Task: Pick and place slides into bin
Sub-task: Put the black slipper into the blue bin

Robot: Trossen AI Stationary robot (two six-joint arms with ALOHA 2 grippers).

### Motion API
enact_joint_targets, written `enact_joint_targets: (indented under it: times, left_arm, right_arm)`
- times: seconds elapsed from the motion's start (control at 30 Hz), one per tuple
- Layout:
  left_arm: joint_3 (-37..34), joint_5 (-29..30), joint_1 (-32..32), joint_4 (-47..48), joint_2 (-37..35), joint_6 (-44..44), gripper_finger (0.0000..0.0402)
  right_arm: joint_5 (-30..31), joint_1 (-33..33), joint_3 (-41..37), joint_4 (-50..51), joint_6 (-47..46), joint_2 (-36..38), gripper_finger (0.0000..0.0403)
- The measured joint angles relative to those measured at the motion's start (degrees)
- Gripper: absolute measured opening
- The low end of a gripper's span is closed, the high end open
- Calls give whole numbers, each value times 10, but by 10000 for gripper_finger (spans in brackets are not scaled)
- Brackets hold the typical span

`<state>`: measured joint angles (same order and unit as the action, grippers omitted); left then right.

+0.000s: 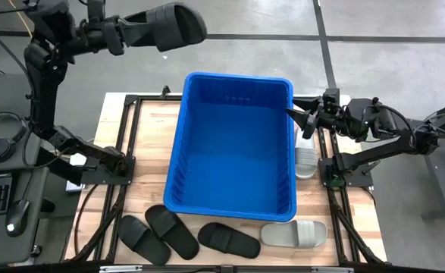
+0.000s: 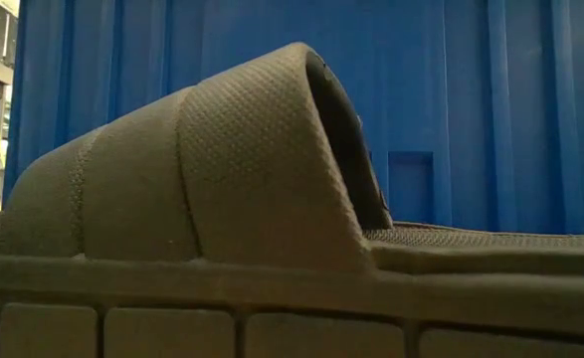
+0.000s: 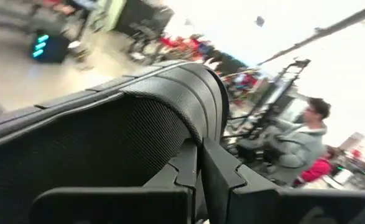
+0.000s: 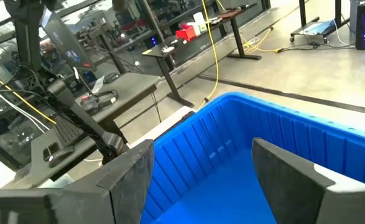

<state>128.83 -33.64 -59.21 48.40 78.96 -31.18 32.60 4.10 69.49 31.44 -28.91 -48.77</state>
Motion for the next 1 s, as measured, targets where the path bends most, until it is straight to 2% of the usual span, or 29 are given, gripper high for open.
enact_joint_targets:
  times: [0.13, 0.3, 0.57, 1.0]
  left_arm:
    - [1, 6, 43, -37, 10, -20, 0]
    - [0, 20, 102, -34, 40, -19, 0]
    - [0, 84, 197, -32, 97, -16, 0]
    - [0, 168, 280, -29, 169, -24, 0]
  right_arm:
    - [0, 0, 0, -10, 5, 0, 261]
    - [7, 0, 0, -29, 20, 1, 261]
    - [17, 0, 2, -26, 24, 22, 261]
    - [34, 0, 2, -12, 20, 62, 261]
